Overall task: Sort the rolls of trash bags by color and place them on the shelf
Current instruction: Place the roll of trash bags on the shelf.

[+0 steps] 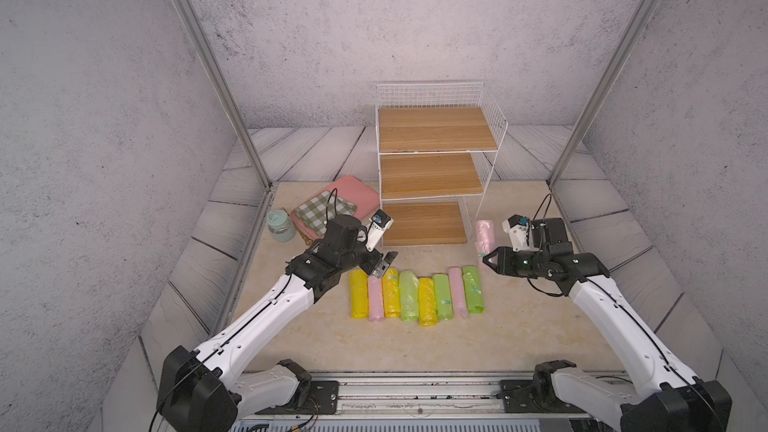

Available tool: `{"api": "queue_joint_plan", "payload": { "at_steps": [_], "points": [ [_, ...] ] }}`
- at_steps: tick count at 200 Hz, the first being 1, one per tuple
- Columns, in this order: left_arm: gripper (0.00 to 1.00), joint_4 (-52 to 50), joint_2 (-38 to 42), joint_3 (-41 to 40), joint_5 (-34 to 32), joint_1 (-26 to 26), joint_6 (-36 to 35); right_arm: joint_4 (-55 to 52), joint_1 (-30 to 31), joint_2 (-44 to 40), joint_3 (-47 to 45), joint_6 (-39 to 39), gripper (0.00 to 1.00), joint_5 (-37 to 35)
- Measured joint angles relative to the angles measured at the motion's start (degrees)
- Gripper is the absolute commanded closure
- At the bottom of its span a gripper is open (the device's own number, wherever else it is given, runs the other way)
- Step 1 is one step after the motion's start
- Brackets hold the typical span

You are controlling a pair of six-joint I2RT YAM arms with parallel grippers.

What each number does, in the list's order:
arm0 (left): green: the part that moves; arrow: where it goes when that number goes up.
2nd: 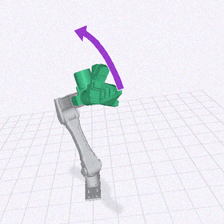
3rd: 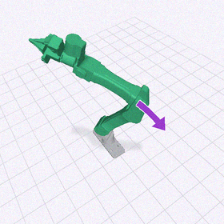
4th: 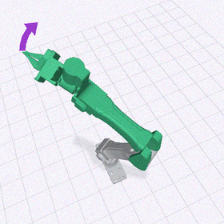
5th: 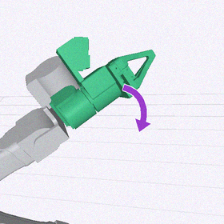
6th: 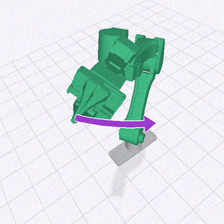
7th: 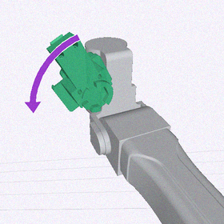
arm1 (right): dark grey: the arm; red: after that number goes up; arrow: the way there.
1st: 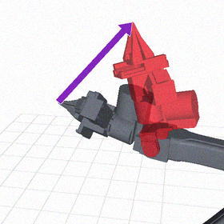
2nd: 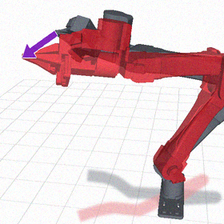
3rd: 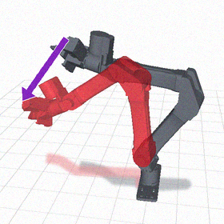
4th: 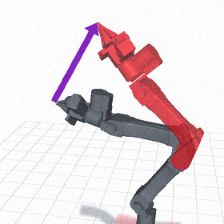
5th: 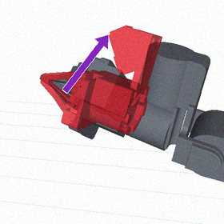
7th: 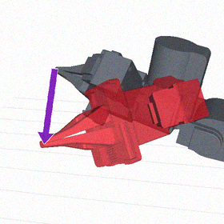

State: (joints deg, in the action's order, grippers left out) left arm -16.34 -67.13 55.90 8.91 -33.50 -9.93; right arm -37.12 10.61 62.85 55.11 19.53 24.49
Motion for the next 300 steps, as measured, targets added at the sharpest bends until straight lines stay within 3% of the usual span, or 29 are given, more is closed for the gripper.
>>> {"api": "queue_joint_plan", "payload": {
  "at_steps": [63,118,158,300],
  "points": [
    [0.03,-1.44,0.13,0.96,-1.22,1.53,-0.35,4.90,1.11,7.17,7.48,0.52,1.00,5.73],
    [0.03,-1.38,0.13,1.16,-1.25,6.54,1.77,12.83,8.63,14.75,7.63,5.77,1.00,6.38],
    [0.03,0.37,-0.07,0.39,-2.16,7.15,3.39,21.66,12.59,20.13,5.22,12.02,1.00,6.23],
    [0.03,6.49,-5.31,-3.69,-7.63,8.74,7.26,46.93,13.29,42.95,7.82,29.03,1.00,8.83]
  ]
}}
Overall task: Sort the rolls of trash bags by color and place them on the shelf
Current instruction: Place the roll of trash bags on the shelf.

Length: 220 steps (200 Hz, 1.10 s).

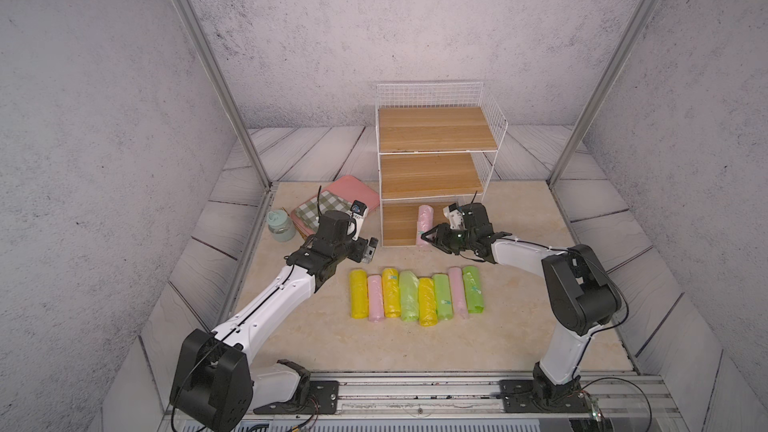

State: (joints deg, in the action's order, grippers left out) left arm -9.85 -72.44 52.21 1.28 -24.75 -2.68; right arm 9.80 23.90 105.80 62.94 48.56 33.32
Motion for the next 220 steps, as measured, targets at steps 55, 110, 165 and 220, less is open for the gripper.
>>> {"api": "queue_joint_plan", "payload": {
  "at_steps": [55,110,165,220],
  "points": [
    [0.03,0.96,-2.08,-0.11,-1.62,0.00,0.72,2.99,2.12,7.67,8.22,2.71,1.00,-0.02],
    [0.03,1.27,-4.00,-0.20,-3.26,0.24,1.70,4.26,4.39,13.97,12.46,4.90,0.96,-0.44],
    [0.03,1.42,-5.44,-0.20,-3.74,0.26,1.73,4.07,5.55,17.84,16.68,5.90,0.84,-0.87],
    [0.03,1.16,-5.62,-0.22,-4.94,0.26,1.64,2.38,5.92,22.56,23.23,6.45,0.73,-0.17]
  ]
}}
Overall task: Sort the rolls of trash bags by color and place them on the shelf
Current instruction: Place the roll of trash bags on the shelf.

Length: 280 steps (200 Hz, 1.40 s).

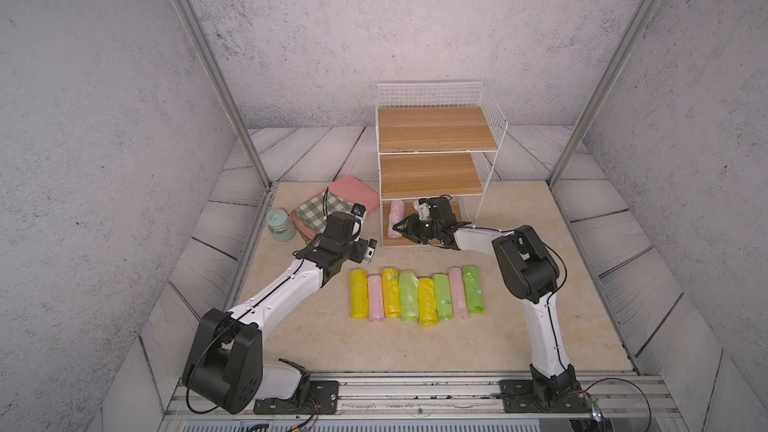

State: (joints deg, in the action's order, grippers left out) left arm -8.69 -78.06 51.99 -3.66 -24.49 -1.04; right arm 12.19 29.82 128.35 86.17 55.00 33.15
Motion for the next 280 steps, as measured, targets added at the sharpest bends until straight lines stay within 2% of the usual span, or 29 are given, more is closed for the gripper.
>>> {"api": "queue_joint_plan", "payload": {
  "at_steps": [36,52,113,176,213,280],
  "points": [
    [0.03,-0.09,0.00,0.00,-0.24,0.00,-0.02,-3.80,0.17,1.07,1.75,-0.66,0.58,0.31],
    [0.03,-0.09,0.00,0.00,-0.24,0.00,-0.02,-4.44,0.22,1.07,1.75,-0.90,0.57,0.74],
    [0.03,-0.13,0.00,0.00,-0.22,0.00,0.00,-5.11,0.39,1.07,2.12,-2.93,0.44,2.01],
    [0.03,-2.08,0.57,0.26,0.26,0.00,0.04,-10.34,0.39,-1.60,0.17,-8.90,0.39,0.68],
    [0.03,-2.91,3.54,1.40,2.19,0.00,0.09,-14.23,0.39,-7.04,-4.00,-12.55,0.35,-1.36],
    [0.03,-3.34,12.13,2.40,8.76,0.00,-0.28,-24.41,0.50,-19.19,-7.82,-21.24,0.34,-7.82]
  ]
}}
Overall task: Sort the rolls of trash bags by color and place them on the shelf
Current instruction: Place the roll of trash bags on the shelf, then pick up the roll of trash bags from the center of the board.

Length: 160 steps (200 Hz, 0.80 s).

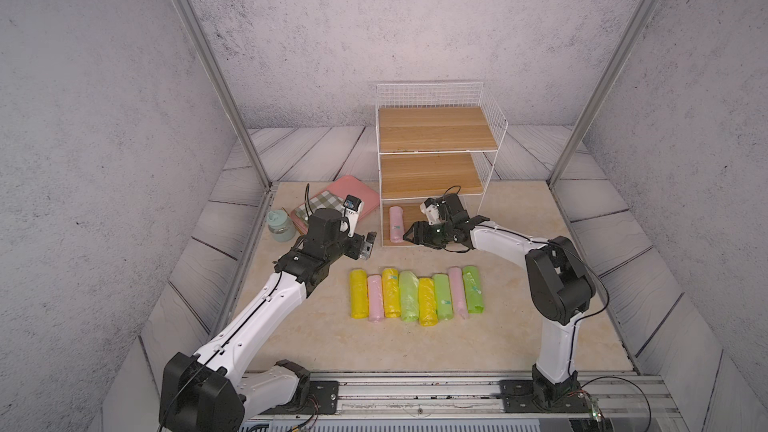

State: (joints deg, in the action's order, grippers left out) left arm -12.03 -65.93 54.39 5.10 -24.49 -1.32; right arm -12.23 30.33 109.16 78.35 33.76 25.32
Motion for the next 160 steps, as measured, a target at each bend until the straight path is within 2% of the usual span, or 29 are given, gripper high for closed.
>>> {"api": "queue_joint_plan", "payload": {
  "at_steps": [95,160],
  "points": [
    [0.03,-1.99,2.58,1.25,12.61,-0.92,-3.50,-12.98,0.26,-19.91,-11.67,-7.30,0.33,-11.43],
    [0.03,-1.33,4.87,-1.77,17.79,-2.82,-6.69,-20.04,0.31,-25.99,-17.16,-8.55,0.33,-16.59]
  ]
}}
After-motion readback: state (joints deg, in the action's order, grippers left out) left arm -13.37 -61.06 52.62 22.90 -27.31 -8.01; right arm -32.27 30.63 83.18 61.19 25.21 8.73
